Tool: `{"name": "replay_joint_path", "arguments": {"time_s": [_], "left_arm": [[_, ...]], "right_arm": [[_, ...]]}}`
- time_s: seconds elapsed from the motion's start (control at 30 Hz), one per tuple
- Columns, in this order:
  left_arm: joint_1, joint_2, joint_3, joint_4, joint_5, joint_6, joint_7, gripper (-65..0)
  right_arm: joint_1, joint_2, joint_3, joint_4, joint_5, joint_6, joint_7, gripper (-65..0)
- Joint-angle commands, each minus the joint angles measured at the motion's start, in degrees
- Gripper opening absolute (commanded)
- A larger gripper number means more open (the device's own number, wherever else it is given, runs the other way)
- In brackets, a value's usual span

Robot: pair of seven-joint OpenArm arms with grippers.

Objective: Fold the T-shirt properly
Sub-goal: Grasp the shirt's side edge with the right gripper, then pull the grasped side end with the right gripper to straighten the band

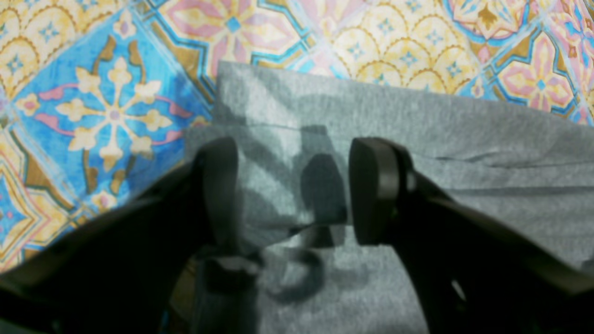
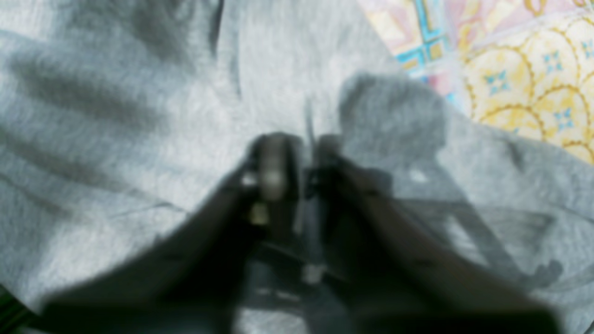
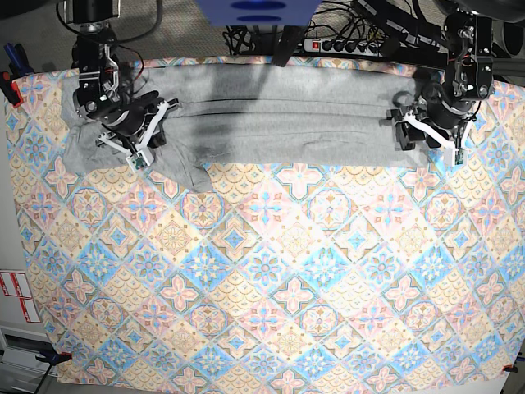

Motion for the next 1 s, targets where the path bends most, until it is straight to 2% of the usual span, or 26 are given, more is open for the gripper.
{"name": "replay_joint_path", "arguments": {"time_s": [0.0,0.17,0.43,0.57,0.8,0.97], "left_arm": [[-0.24,-0.75,-0.57,0.85,-0.48,-0.22,-0.85,-26.2],[-0.24,-0.75,-0.66,0.85,-0.48,-0.22,-0.85,-26.2],[-0.24,-0.75,-0.66,0.85,-0.48,-0.22,-0.85,-26.2],[-0.24,-0.75,-0.66,0.85,-0.48,-0.22,-0.85,-26.2],[-0.24,-0.75,-0.66,0.85,-0.48,-0.22,-0.85,-26.2],[-0.24,-0.75,-0.74,0.85,-0.48,-0.22,-0.85,-26.2]], "right_arm": [[0.25,0.58,0.64,1.33,0.21,0.03,0.88,-65.0],[-0.54,0.58,0.91,4.94,0.3,0.03,1.23,-64.8],[-8.1,0.75,1.08,15.92,0.3,0.03,1.05,-64.8],[-13.2,0.75,4.33,19.71,0.3,0.03,1.23,-64.8],[-18.83,0.75,8.64,21.11,0.3,0.11,1.32,-64.8],[-21.73,0.75,8.99,21.11,0.3,0.11,0.88,-64.8]]}}
